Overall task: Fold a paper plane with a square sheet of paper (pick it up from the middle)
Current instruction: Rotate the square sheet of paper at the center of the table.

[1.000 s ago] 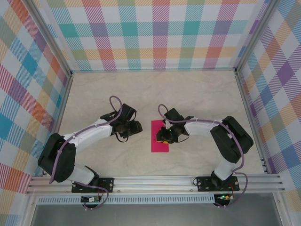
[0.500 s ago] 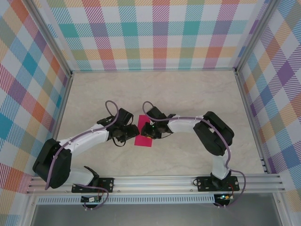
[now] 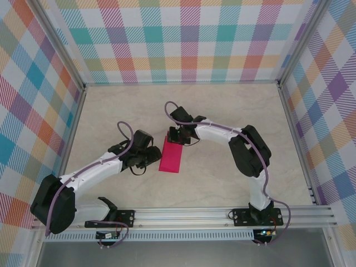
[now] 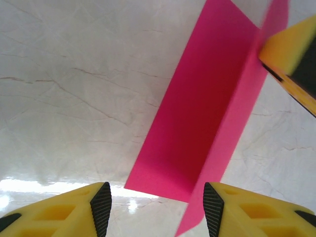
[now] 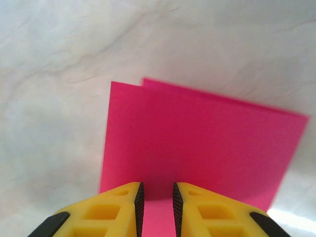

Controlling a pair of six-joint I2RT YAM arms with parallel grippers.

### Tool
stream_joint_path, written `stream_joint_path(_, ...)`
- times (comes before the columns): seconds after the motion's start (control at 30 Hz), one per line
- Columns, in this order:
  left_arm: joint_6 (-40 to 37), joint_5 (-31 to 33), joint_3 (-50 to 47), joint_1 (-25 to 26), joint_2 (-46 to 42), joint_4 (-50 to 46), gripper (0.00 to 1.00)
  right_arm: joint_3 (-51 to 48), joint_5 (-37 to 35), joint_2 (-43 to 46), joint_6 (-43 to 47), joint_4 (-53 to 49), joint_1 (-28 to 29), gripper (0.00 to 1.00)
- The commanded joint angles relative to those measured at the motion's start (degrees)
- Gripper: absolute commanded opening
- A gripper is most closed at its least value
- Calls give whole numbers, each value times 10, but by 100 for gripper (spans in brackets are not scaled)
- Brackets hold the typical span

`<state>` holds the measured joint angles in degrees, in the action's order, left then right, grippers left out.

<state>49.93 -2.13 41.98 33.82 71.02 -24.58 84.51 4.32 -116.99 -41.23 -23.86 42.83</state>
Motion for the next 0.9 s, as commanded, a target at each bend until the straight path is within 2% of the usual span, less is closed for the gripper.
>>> stream_joint_path(0.0, -1, -26, -3, -10, -5, 30, 54, 36, -1, -30, 60, -51, -10, 25)
stream_joint_path(0.2, 1, -69, -8, -8, 0, 69, 54, 90, 25, -89, 72, -89, -29, 23)
stream_joint_path(0.4, 14, -97, -11, 7, 23, 115, 53, 73, -8, -88, 55, -109, -35, 23)
stream_joint_path(0.57, 31, -105, -9, 32, 51, 150, 52, 9, -68, -30, 1, -124, -39, 25)
stream_joint_path(0.7, 52, -110, -8, 65, 81, 188, 48, -80, -80, 41, -54, -92, -39, 25)
stream_joint_path(0.87, 77, -101, -6, 103, 126, 237, 33, -182, -44, 145, -58, 13, -42, 24)
